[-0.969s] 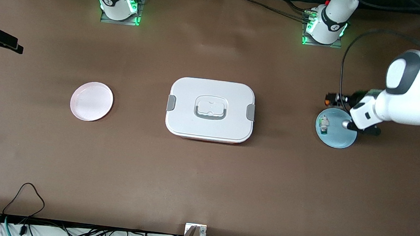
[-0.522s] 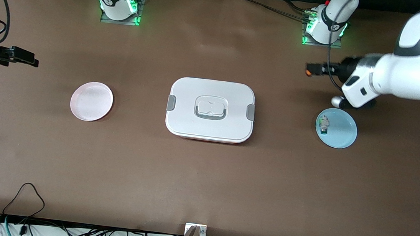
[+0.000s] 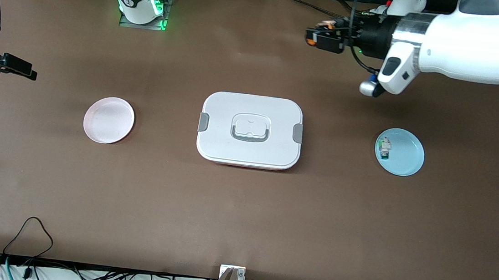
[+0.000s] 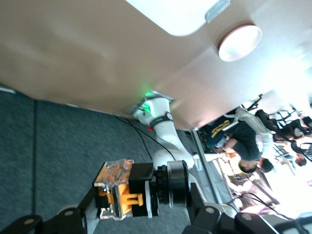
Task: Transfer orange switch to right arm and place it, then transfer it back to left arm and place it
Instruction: 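Lift the switch with the left gripper and carry it over the box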
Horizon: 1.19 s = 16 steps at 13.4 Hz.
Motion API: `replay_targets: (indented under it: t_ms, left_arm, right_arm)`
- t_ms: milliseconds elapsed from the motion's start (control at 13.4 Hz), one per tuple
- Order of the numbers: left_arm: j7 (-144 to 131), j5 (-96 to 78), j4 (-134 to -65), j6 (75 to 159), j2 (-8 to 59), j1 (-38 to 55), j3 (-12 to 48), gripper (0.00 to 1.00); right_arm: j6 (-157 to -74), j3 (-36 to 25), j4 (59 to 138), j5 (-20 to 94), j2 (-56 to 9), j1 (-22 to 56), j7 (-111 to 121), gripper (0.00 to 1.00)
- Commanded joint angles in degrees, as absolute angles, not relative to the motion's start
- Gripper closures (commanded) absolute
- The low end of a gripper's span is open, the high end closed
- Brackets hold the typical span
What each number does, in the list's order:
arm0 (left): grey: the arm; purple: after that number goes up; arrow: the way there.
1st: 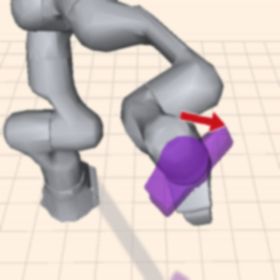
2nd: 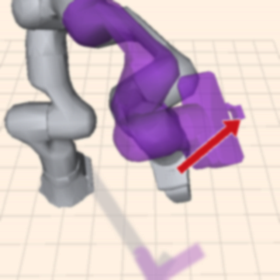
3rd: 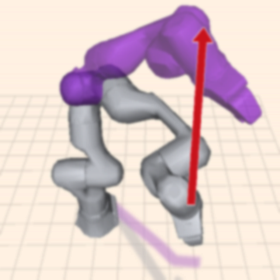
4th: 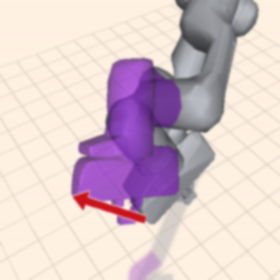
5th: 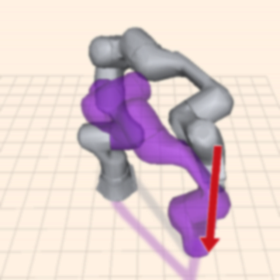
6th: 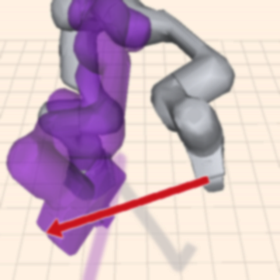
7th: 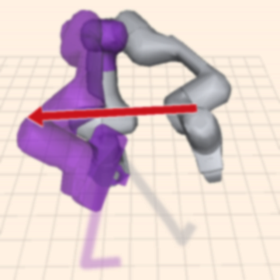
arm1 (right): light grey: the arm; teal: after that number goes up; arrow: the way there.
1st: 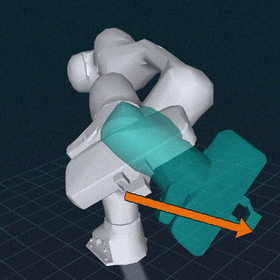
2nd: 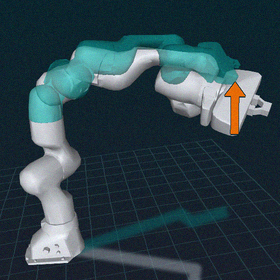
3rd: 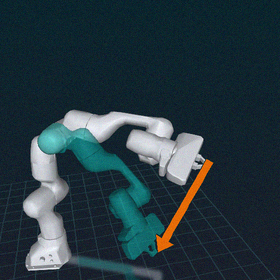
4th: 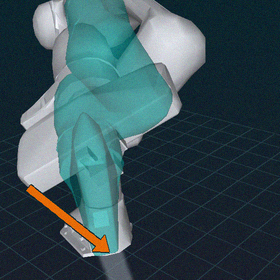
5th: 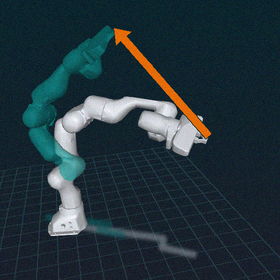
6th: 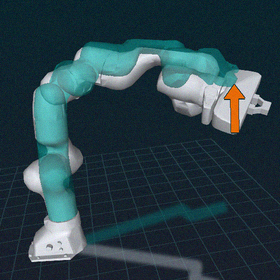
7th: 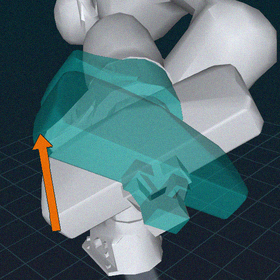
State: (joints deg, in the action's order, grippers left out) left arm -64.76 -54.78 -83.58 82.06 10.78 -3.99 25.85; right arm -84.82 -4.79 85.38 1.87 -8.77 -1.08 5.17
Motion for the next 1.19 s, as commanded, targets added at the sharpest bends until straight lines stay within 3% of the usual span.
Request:
replay_targets:
  t_ms: [0, 224, 522, 1118]
  left_arm:
    - [-73.4, -60.6, -80.5, 88.0, 15.1, 0.3, 26.3, 0.96]
    - [-77.9, -67.1, -80.5, 94.5, 18.4, 3.5, 26.3, 0.98]
    - [-80.2, -73.9, -80.4, 104.7, 21.9, 6.2, 26.3, 0.98]
    - [-80.2, -76.7, -80.4, 110.7, 22.9, 8.9, 26.2, 0.98]
  right_arm:
    - [-84.0, -6.2, 85.3, 2.3, -7.6, -1.4, 6.8, 0.0]
    - [-82.6, -6.2, 85.3, 6.6, -6.5, -1.3, 6.9, 0.0]
    - [-81.6, -5.7, 85.5, 23.6, -7.0, -1.3, 6.8, 0.0]
    - [-82.3, -4.4, 96.0, 51.8, -6.2, -0.4, 6.7, 0.0]
